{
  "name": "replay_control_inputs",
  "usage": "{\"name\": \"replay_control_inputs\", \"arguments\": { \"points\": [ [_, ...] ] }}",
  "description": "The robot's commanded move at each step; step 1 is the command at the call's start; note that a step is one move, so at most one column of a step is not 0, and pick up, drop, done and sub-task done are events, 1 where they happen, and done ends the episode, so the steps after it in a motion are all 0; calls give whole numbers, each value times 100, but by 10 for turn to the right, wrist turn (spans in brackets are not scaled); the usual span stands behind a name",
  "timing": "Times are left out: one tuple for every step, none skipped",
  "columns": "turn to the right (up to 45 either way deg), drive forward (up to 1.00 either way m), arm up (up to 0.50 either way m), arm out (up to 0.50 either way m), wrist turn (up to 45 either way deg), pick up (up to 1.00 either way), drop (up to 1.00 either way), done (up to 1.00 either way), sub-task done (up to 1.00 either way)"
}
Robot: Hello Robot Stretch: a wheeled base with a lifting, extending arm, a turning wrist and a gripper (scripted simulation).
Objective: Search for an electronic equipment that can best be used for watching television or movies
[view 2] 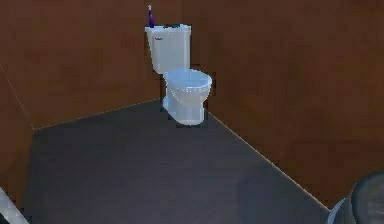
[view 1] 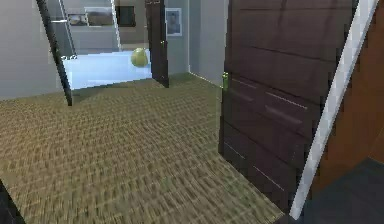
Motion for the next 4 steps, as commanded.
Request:
{"name": "replay_control_inputs", "arguments": {
  "points": [
    [-450,0,0,0,0,0,0,0,0],
    [-90,0,0,0,0,0,0,0,0],
    [0,30,0,0,0,0,0,0,0],
    [300,0,0,0,0,0,0,0,0]
  ]
}}
